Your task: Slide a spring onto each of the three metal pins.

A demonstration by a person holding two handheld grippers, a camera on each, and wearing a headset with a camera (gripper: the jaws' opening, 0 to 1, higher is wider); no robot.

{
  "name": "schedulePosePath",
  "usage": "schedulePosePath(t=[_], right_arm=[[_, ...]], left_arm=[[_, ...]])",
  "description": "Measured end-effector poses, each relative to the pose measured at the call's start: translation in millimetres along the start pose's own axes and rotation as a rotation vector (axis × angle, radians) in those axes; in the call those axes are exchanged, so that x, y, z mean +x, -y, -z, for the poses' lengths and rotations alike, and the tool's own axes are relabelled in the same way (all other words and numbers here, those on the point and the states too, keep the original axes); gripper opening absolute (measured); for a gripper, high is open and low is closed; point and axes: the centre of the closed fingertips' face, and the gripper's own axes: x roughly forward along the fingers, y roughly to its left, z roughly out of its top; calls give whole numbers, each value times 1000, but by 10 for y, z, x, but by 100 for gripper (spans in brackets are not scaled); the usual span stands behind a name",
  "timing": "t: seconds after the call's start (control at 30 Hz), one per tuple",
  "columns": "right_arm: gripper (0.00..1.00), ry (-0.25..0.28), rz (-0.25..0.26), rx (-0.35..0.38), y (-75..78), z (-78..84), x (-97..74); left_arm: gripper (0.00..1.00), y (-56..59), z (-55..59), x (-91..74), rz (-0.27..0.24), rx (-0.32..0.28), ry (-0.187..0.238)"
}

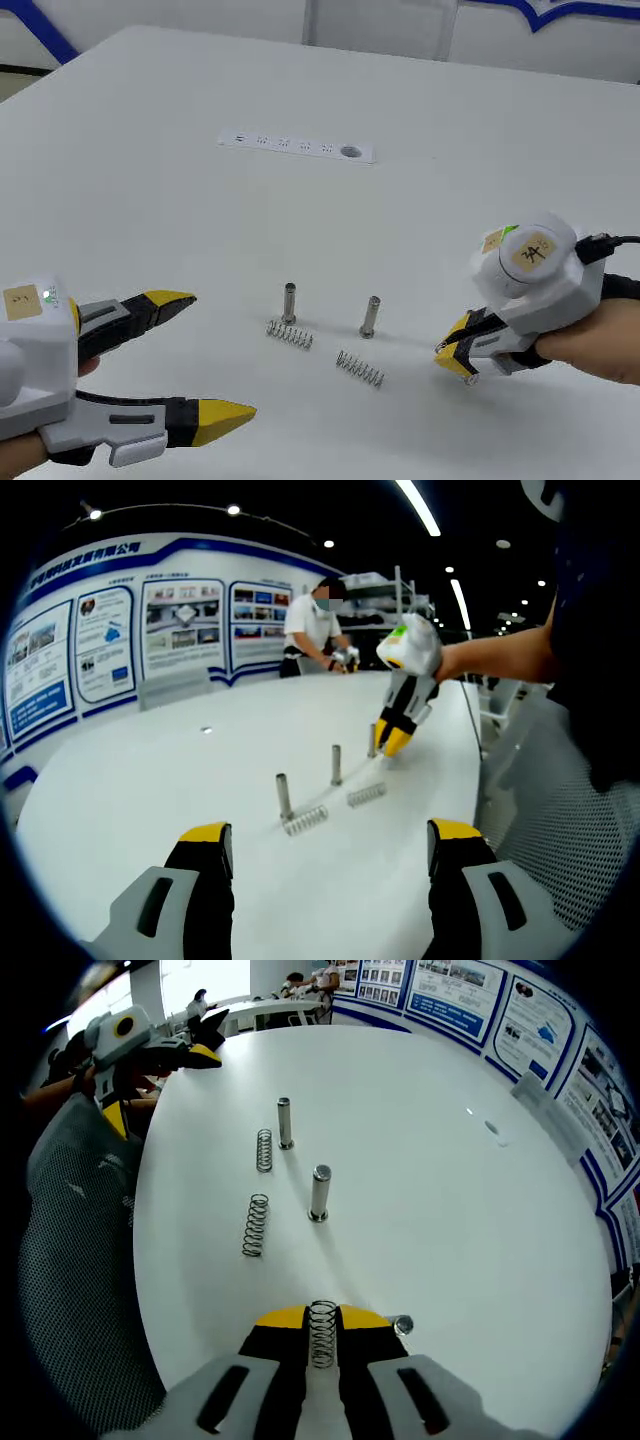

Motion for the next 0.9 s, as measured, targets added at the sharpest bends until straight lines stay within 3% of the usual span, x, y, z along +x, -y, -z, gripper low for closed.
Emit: schedulePosePath(t=[0.6,0.9], right_arm=[[12,70,32,45,7,-60,-131],[12,135,34,72,-20,-192,-242]], left_arm=[[81,15,-32,7,9,9,8],[81,68,-92,52,29,25,12]])
